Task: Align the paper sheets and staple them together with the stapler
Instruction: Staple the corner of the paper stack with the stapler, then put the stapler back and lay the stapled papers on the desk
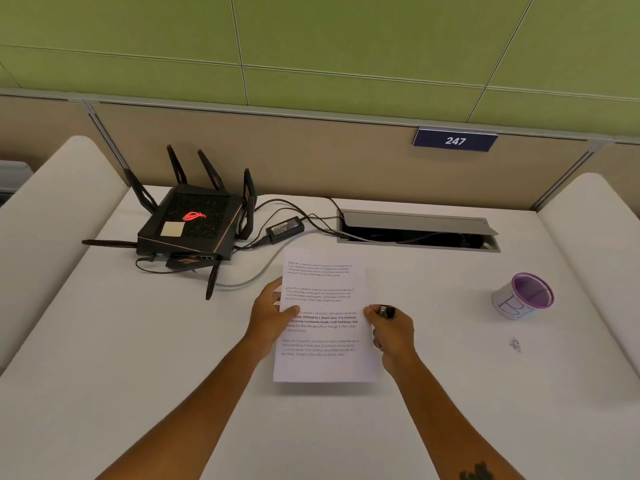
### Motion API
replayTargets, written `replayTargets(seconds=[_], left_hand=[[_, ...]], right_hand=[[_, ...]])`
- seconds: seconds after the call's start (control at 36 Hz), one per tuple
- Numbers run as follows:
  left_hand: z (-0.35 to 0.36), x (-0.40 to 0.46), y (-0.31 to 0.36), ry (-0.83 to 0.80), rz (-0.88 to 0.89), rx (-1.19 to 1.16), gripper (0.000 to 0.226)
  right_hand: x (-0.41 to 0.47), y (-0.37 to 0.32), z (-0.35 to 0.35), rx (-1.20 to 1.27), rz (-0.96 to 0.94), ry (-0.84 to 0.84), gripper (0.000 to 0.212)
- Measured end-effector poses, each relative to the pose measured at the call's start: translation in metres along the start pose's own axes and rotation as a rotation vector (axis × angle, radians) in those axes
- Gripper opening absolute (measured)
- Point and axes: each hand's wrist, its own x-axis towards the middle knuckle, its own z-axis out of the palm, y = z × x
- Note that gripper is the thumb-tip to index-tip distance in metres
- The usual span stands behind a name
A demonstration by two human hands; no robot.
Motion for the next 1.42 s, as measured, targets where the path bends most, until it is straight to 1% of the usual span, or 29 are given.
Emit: replayTargets(seconds=[0.17, 0.28, 0.33, 0.5, 0.69, 0.78, 0.92, 1.06, 1.14, 1.22, 1.28, 1.33, 1.42], left_hand=[[0.007, 0.055, -0.007, 0.041, 0.008, 0.113, 0.079], [0.011, 0.081, -0.017, 0.059, 0.029, 0.211, 0.078], [0.011, 0.088, -0.020, 0.061, 0.063, 0.258, 0.073], [0.014, 0.101, -0.028, 0.100, 0.163, 0.348, 0.061], [0.017, 0.103, -0.040, 0.136, 0.180, 0.461, 0.061], [0.018, 0.104, -0.042, 0.151, 0.169, 0.509, 0.064], [0.019, 0.104, -0.045, 0.158, 0.178, 0.539, 0.060], [0.022, 0.104, -0.048, 0.163, 0.191, 0.530, 0.060], [0.021, 0.104, -0.049, 0.162, 0.192, 0.518, 0.060], [0.020, 0.105, -0.051, 0.163, 0.192, 0.516, 0.060], [0.019, 0.105, -0.053, 0.166, 0.187, 0.509, 0.060], [0.018, 0.102, -0.054, 0.170, 0.190, 0.500, 0.062], [0.016, 0.095, -0.059, 0.173, 0.219, 0.510, 0.062]], right_hand=[[0.046, -0.002, 0.027, -0.083, -0.064, 0.024, 0.006], [0.073, 0.002, 0.039, -0.166, -0.099, 0.046, 0.005], [0.082, 0.004, 0.042, -0.208, -0.112, 0.052, 0.006], [0.098, 0.008, 0.047, -0.374, -0.133, 0.095, 0.011], [0.098, 0.007, 0.052, -0.559, -0.153, 0.127, 0.016], [0.095, 0.006, 0.052, -0.599, -0.165, 0.131, 0.013], [0.094, 0.005, 0.053, -0.640, -0.166, 0.138, 0.011], [0.092, 0.005, 0.053, -0.630, -0.180, 0.121, 0.010], [0.094, 0.004, 0.050, -0.532, -0.158, 0.092, 0.013], [0.097, -0.001, 0.044, -0.397, -0.152, 0.013, 0.021], [0.102, -0.008, 0.038, -0.360, -0.122, -0.041, 0.023], [0.109, -0.017, 0.031, -0.390, -0.112, -0.091, 0.023], [0.123, -0.032, 0.017, -0.573, -0.236, -0.150, 0.014]])
